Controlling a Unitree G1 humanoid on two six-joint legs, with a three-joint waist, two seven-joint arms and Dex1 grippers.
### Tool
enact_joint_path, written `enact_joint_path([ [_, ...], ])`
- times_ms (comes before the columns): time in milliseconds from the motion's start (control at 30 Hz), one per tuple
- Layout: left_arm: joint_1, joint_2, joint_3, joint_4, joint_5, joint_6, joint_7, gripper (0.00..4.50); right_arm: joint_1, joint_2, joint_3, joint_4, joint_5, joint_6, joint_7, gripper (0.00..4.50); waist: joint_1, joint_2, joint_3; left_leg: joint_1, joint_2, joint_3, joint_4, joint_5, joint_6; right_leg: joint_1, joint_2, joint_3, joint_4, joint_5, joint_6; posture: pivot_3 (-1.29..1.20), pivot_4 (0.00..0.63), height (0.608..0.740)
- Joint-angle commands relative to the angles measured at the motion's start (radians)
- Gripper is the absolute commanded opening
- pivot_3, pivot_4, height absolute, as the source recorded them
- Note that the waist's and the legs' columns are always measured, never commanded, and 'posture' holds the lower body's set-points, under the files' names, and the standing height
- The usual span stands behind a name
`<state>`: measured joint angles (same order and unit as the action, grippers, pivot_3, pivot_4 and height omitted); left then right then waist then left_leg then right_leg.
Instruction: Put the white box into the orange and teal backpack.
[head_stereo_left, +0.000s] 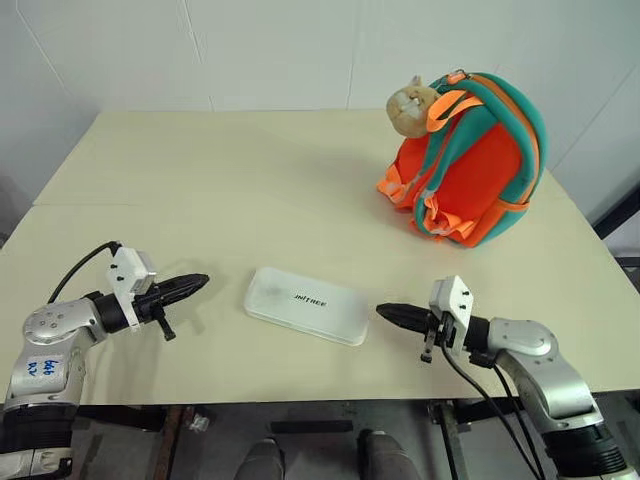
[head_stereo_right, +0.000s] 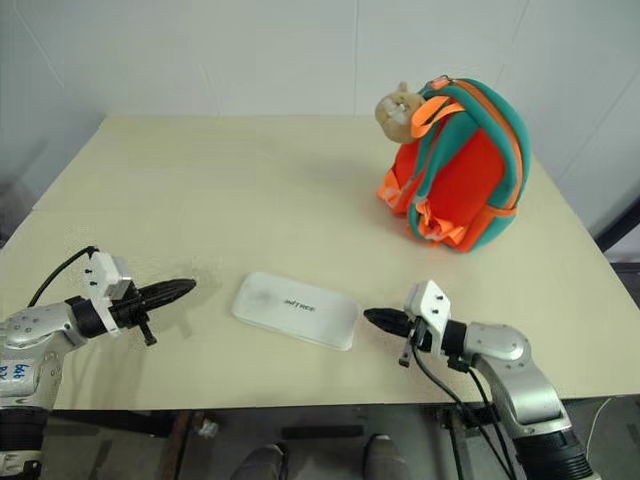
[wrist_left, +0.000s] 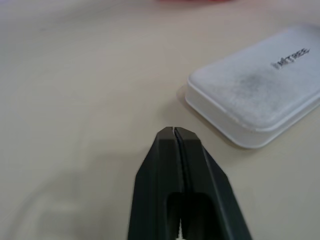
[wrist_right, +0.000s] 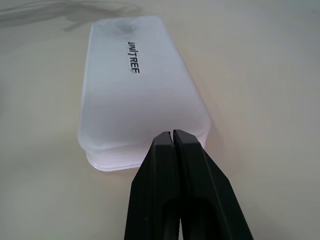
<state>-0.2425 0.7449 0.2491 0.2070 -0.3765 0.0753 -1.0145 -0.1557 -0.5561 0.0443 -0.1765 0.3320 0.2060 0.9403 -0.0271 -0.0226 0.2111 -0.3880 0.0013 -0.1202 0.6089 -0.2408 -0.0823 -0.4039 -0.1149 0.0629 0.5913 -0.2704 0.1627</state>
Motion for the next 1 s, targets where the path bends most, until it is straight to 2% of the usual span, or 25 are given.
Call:
enact_joint_path([
  [33, -0.015, -0.013, -0.025, -0.005, 0.013, -0.018, -0.005, 0.01, 0.014, 0.009, 0.012, -0.046, -0.008, 0.03, -0.039, 0.0, 0.0, 0.0, 0.0, 0.0, 0.0, 0.0, 0.0, 0.0, 0.0, 0.0, 0.0, 0.0, 0.0, 0.0, 0.0, 0.0, 0.15, 0.74],
  [767, -0.071, -0.187, -0.162, 0.071, 0.091, -0.07, 0.046, 0.01, -0.049, 0.078, 0.068, 0.063, -0.06, -0.02, -0.064, 0.0, 0.0, 0.0, 0.0, 0.0, 0.0, 0.0, 0.001, 0.0, 0.0, 0.0, 0.0, 0.0, 0.001, 0.001, 0.003, 0.0, 0.15, 0.74],
  [1000, -0.053, -0.209, -0.168, 0.018, 0.08, -0.06, 0.038, 0.01, -0.105, 0.072, 0.06, 0.133, -0.071, -0.055, -0.044, 0.0, 0.0, 0.0, 0.0, 0.001, 0.0, 0.0, 0.002, 0.0, 0.0, 0.001, 0.0, 0.0, 0.002, 0.002, 0.003, 0.0, 0.15, 0.74],
])
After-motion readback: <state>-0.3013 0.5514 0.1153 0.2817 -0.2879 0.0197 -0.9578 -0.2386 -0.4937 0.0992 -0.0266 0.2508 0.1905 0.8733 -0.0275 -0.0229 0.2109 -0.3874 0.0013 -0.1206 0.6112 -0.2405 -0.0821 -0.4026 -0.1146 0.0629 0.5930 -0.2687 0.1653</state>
